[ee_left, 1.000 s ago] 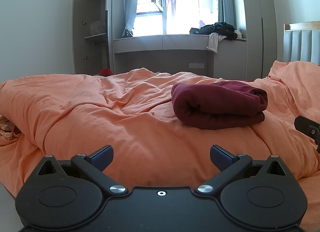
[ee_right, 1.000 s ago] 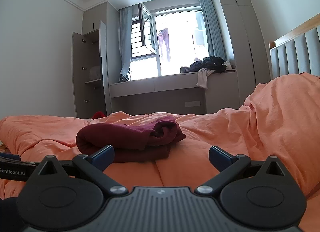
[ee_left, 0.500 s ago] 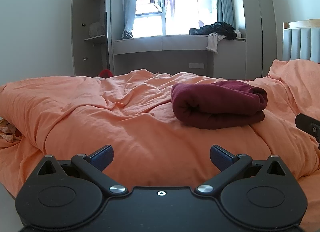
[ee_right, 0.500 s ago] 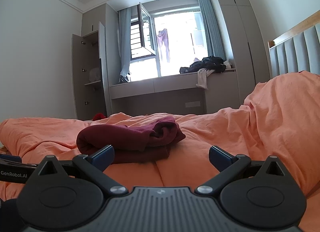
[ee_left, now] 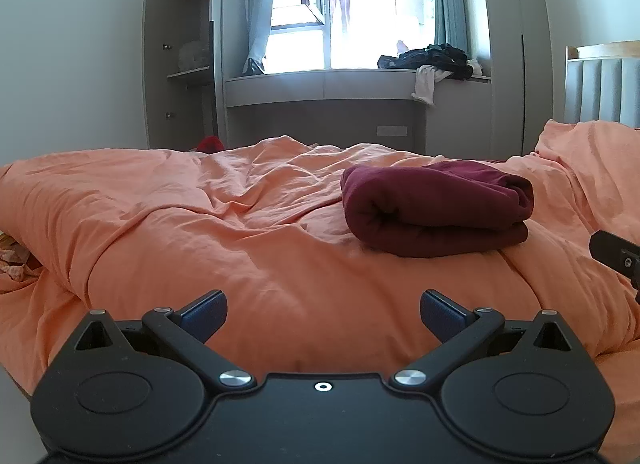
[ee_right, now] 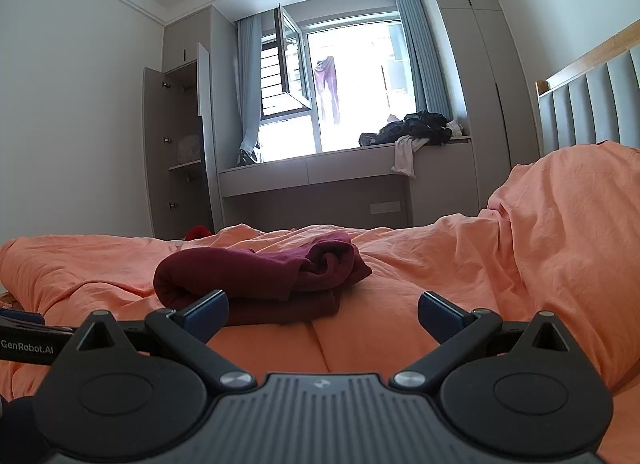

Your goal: Fold small clothes

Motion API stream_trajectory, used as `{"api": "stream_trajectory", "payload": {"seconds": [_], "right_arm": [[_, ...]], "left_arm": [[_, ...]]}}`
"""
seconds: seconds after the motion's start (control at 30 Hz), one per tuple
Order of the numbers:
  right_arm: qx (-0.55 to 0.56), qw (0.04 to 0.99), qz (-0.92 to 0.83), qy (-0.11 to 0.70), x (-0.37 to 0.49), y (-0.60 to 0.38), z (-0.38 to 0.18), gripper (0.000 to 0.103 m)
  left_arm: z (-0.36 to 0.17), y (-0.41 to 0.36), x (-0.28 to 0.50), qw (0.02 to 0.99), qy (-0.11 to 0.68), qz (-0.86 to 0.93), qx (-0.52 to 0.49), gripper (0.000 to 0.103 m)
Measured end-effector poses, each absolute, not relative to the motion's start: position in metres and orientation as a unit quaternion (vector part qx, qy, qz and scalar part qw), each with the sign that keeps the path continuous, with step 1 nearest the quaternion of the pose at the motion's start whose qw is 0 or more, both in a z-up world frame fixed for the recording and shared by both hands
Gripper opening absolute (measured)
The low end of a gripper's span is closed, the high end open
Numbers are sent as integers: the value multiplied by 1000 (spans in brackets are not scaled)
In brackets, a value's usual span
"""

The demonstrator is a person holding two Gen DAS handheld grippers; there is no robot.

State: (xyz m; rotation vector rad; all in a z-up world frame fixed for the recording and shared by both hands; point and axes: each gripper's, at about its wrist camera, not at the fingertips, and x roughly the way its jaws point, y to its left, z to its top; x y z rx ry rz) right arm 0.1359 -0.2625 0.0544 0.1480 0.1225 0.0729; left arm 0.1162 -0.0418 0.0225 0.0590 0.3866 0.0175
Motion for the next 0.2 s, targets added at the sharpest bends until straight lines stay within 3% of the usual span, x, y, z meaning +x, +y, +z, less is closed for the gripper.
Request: {"api": "stream_trajectory", "payload": {"seconds": [0.2], "right_arm": [[75, 994, 39, 65, 137, -261, 53, 103]], "left_arm": [[23, -45, 114, 982, 185, 12, 36, 103]]}}
